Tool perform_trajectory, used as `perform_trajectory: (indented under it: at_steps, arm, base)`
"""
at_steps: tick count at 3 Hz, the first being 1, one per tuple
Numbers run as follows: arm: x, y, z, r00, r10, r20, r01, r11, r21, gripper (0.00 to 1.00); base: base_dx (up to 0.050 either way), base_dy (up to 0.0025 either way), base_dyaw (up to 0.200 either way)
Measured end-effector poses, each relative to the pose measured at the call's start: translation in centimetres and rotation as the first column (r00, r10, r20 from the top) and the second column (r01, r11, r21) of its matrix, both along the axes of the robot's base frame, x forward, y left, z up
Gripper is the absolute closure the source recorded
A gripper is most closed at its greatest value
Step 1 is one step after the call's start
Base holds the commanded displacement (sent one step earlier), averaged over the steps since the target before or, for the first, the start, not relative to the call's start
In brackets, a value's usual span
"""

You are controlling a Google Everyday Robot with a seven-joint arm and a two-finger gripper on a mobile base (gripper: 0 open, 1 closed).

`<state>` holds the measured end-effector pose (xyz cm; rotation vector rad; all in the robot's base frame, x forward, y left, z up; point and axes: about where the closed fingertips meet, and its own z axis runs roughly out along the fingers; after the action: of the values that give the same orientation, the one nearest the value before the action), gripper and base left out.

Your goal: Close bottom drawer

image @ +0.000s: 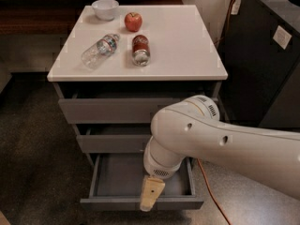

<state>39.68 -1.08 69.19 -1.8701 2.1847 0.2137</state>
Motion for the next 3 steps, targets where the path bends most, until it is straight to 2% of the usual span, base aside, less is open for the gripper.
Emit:
perform_trajectory:
  at_steps: [2,3]
  arm:
    - [1.2,0.4,-5.0,0.9993,0.036,0.012,-0.036,0.999,-0.021,0.00]
    - [2.3,0.7,-9.9,0.9965,0.082,0.014,-0.082,0.996,-0.019,0.00]
  base:
    - [0.000,0.00000,0.000]
    - [0.000,0.00000,0.000]
